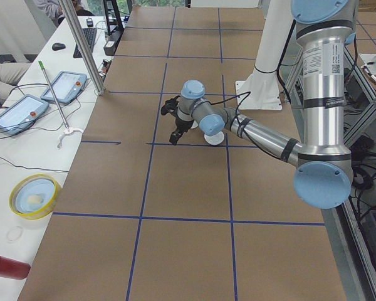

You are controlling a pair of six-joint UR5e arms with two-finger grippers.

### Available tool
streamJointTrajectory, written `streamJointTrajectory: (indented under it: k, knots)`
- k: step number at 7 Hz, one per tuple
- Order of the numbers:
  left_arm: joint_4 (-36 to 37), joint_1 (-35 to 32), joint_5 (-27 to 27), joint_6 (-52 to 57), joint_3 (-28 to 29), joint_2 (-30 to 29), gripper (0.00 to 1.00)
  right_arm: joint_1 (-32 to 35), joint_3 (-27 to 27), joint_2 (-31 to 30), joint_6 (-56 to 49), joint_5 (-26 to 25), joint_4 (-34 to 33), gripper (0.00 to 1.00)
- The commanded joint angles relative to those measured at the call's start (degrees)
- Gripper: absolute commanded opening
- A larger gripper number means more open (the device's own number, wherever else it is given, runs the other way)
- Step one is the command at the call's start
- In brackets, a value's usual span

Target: Place funnel on cup

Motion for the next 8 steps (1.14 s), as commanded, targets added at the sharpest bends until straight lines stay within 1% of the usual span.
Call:
streamJointTrajectory:
  k: [1,2,3,4,5,6,8]
  knots:
    - [5.00,-17.67,-2.38,20.33,8.56,-0.11,1.00,0.00,0.00,0.00,0.00,0.00,0.00,1.00]
    - [16.80,-22.79,-3.35,26.05,9.81,-2.91,1.00,0.00,0.00,0.00,0.00,0.00,0.00,1.00]
    - [27.18,-24.76,-3.27,29.07,11.65,-3.89,1.00,0.00,0.00,0.00,0.00,0.00,0.00,1.00]
    - [31.29,-28.08,-4.58,29.45,14.63,-3.46,1.00,0.00,0.00,0.00,0.00,0.00,0.00,1.00]
    - [27.76,-31.68,-12.59,30.41,17.35,0.45,1.00,0.00,0.00,0.00,0.00,0.00,0.00,1.00]
    - [23.29,-31.72,-17.20,31.46,17.29,2.67,1.00,0.00,0.00,0.00,0.00,0.00,0.00,1.00]
    - [23.24,-31.63,-16.54,31.47,17.47,2.69,1.00,0.00,-0.09,0.00,0.00,0.00,0.00,1.00]
